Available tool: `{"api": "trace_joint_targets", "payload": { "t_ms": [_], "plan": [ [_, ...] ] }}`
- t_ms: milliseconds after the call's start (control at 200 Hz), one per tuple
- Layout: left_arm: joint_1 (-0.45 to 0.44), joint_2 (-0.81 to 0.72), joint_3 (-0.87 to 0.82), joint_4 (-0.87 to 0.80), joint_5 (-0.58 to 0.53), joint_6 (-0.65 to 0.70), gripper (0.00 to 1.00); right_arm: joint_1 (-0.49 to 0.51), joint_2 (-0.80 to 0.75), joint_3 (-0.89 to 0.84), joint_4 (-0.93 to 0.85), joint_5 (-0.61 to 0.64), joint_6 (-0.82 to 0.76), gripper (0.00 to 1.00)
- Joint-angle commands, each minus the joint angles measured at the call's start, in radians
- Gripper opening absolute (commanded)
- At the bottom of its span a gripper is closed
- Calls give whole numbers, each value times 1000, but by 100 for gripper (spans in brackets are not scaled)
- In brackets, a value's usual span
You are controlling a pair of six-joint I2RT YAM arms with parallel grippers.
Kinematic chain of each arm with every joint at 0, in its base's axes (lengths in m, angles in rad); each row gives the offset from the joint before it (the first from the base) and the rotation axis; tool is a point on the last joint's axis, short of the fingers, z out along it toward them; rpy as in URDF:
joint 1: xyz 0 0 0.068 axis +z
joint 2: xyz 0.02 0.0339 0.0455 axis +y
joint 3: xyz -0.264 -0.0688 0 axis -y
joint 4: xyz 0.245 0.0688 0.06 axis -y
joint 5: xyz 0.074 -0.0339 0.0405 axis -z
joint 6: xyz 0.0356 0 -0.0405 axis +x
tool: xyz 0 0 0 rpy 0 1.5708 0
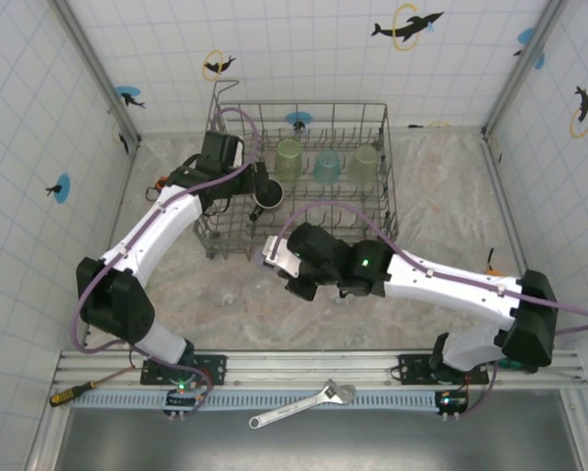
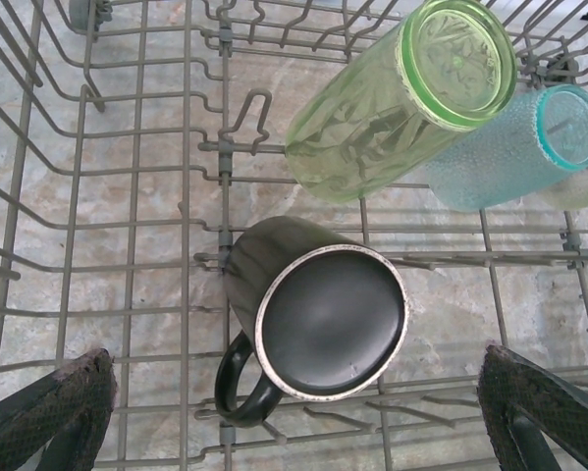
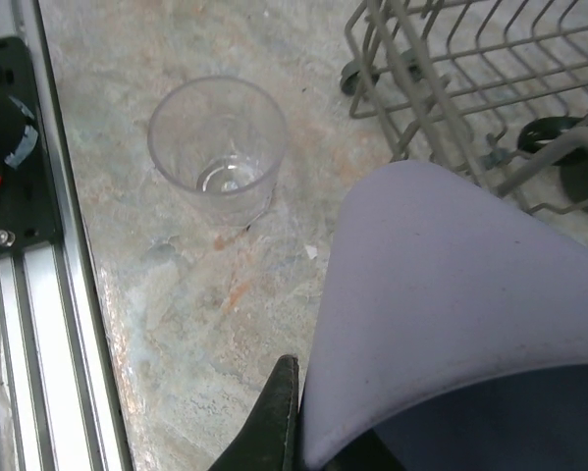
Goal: Load the cups into the dish rack
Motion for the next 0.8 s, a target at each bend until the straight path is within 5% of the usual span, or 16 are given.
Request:
{"api": "trace_joint_targets", "payload": {
  "t_ms": [0, 470, 796],
  "plan": [
    [4, 11, 23, 2, 14, -5, 97, -28, -43, 33, 25, -20, 3, 0],
    [4, 7, 26, 0, 8, -3, 97, -139, -124, 104, 60, -137, 4, 0],
    [4, 30, 104, -50, 3, 12, 97, -418, -166, 73, 199, -294, 102, 0]
  ]
}}
